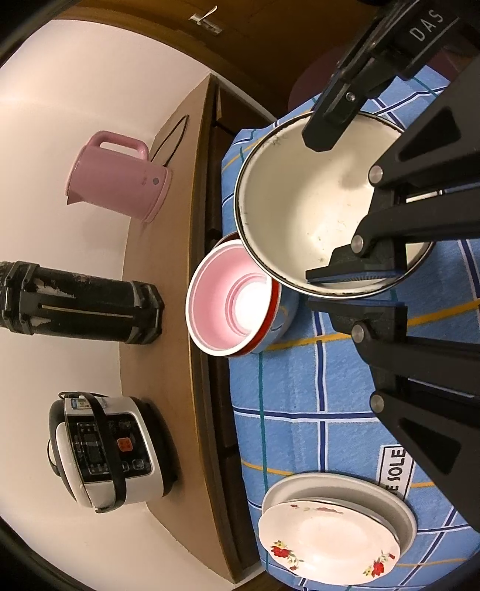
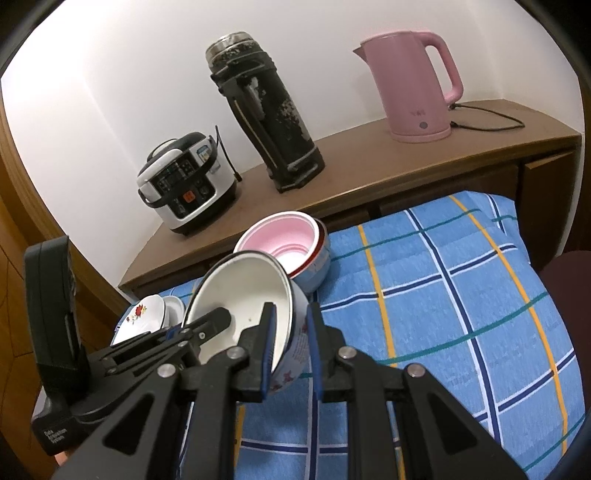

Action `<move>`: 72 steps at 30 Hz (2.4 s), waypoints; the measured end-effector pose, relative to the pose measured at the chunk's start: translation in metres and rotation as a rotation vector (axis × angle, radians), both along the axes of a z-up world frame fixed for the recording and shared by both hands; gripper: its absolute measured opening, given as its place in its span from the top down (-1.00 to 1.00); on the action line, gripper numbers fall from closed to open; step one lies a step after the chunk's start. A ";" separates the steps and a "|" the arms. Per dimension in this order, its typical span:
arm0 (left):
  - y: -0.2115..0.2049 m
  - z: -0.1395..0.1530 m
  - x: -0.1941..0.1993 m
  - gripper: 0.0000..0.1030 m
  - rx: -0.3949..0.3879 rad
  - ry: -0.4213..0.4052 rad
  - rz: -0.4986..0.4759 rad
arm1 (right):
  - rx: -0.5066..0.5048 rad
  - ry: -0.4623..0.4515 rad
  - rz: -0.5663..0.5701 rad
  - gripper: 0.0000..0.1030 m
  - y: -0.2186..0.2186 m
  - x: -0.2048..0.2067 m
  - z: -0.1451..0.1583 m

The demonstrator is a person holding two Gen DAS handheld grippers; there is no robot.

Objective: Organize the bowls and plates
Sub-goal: 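Lift the cream enamel bowl and carry it over the bowl stack, then lower the cream bowl into the pink-and-red bowl and open the right gripper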

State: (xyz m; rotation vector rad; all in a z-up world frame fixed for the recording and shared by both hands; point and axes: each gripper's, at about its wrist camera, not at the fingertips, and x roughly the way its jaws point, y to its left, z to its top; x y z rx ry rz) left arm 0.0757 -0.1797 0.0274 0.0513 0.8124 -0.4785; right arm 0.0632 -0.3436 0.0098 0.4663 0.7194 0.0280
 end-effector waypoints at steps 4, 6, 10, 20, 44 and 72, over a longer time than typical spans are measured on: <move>0.000 0.005 0.005 0.83 -0.004 -0.015 0.003 | -0.003 -0.008 0.000 0.67 0.001 0.004 0.002; -0.001 0.008 0.007 0.83 -0.009 -0.019 0.004 | -0.003 -0.016 -0.002 0.67 0.000 0.008 0.005; -0.002 0.012 0.013 0.83 -0.016 -0.030 0.008 | -0.012 -0.038 -0.011 0.67 -0.001 0.015 0.012; -0.006 0.019 0.036 0.82 -0.026 -0.042 0.031 | -0.018 -0.061 -0.022 0.67 -0.005 0.038 0.016; -0.020 0.010 0.095 0.82 -0.027 -0.011 0.090 | -0.013 -0.084 -0.024 0.67 -0.018 0.095 0.012; -0.043 -0.019 0.120 0.81 0.157 -0.047 0.159 | 0.055 -0.017 -0.018 0.68 -0.032 0.132 -0.037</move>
